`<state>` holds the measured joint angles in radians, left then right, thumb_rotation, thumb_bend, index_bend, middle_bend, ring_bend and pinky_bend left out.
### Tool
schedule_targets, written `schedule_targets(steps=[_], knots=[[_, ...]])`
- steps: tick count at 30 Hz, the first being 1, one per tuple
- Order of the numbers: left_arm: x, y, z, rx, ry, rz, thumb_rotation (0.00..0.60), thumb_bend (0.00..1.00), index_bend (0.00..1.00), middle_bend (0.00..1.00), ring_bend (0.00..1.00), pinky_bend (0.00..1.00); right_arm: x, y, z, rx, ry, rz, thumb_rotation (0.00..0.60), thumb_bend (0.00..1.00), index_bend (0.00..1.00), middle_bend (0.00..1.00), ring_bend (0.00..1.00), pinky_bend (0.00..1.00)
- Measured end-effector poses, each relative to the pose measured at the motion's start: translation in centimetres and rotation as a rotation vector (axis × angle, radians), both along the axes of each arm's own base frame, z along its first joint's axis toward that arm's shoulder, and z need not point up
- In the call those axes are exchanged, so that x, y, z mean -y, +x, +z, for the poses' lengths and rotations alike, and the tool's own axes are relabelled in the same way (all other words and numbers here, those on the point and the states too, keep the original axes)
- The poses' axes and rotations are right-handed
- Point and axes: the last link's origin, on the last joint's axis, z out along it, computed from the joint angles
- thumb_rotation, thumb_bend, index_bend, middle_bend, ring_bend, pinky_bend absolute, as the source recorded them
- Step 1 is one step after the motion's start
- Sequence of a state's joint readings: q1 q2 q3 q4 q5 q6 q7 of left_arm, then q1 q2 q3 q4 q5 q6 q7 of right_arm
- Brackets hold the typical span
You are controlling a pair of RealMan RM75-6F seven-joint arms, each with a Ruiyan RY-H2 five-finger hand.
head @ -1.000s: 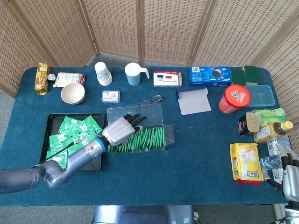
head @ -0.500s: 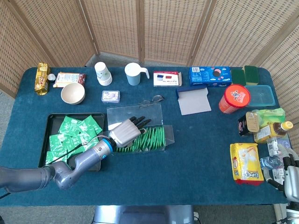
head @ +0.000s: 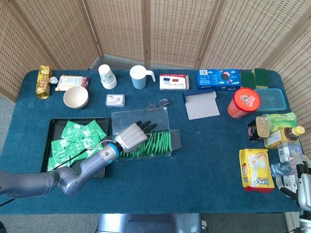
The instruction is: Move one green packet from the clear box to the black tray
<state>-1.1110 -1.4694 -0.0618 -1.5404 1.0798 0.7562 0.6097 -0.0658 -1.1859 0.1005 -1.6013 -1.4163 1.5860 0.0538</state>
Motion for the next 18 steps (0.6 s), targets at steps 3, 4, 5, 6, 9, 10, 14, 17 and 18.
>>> schedule_targets(steps=[3, 4, 5, 6, 9, 10, 14, 17, 18], knots=[[0.04, 0.21, -0.21, -0.005, 0.003, -0.009, 0.6, 0.24, 0.43, 0.01, 0.0, 0.19, -0.02, -0.01, 0.06, -0.001, -0.002, 0.0, 0.51, 0.39, 0.1, 0.19, 0.12, 0.19], [0.06, 0.26, -0.28, -0.006, 0.003, -0.012, 0.6, 0.24, 0.44, 0.01, 0.0, 0.19, -0.03, -0.01, 0.09, -0.001, -0.003, -0.001, 0.51, 0.39, 0.1, 0.19, 0.12, 0.19], [0.07, 0.29, -0.35, -0.01, 0.003, -0.016, 0.6, 0.24, 0.45, 0.01, 0.0, 0.19, -0.04, -0.02, 0.11, -0.002, -0.004, -0.001, 0.509, 0.39, 0.1, 0.19, 0.12, 0.19], [0.08, 0.31, -0.41, -0.013, 0.003, -0.019, 0.6, 0.24, 0.45, 0.01, 0.0, 0.19, -0.05, -0.01, 0.13, -0.002, -0.004, -0.001, 0.51, 0.39, 0.1, 0.19, 0.12, 0.19], [0.06, 0.36, -0.56, -0.027, 0.004, -0.028, 0.6, 0.24, 0.45, 0.01, 0.0, 0.19, -0.14, -0.01, 0.23, -0.003, -0.007, -0.001, 0.51, 0.39, 0.1, 0.19, 0.12, 0.19], [0.05, 0.35, -0.57, -0.03, 0.004, -0.028, 0.6, 0.24, 0.45, 0.01, 0.0, 0.19, -0.16, -0.02, 0.25, -0.003, -0.008, -0.002, 0.511, 0.39, 0.1, 0.19, 0.12, 0.19], [0.0, 0.31, -0.58, -0.046, 0.004, -0.03, 0.6, 0.24, 0.44, 0.01, 0.0, 0.19, -0.18, -0.06, 0.31, -0.002, -0.01, -0.002, 0.511, 0.39, 0.1, 0.19, 0.12, 0.19], [-0.02, 0.32, -0.62, -0.058, 0.003, -0.032, 0.6, 0.26, 0.43, 0.01, 0.0, 0.19, -0.19, -0.07, 0.3, -0.002, -0.008, -0.002, 0.512, 0.39, 0.1, 0.19, 0.12, 0.19], [-0.01, 0.35, -0.64, -0.06, 0.003, -0.032, 0.6, 0.27, 0.43, 0.01, 0.0, 0.19, -0.19, -0.08, 0.29, -0.002, -0.008, -0.003, 0.511, 0.39, 0.1, 0.19, 0.12, 0.19]])
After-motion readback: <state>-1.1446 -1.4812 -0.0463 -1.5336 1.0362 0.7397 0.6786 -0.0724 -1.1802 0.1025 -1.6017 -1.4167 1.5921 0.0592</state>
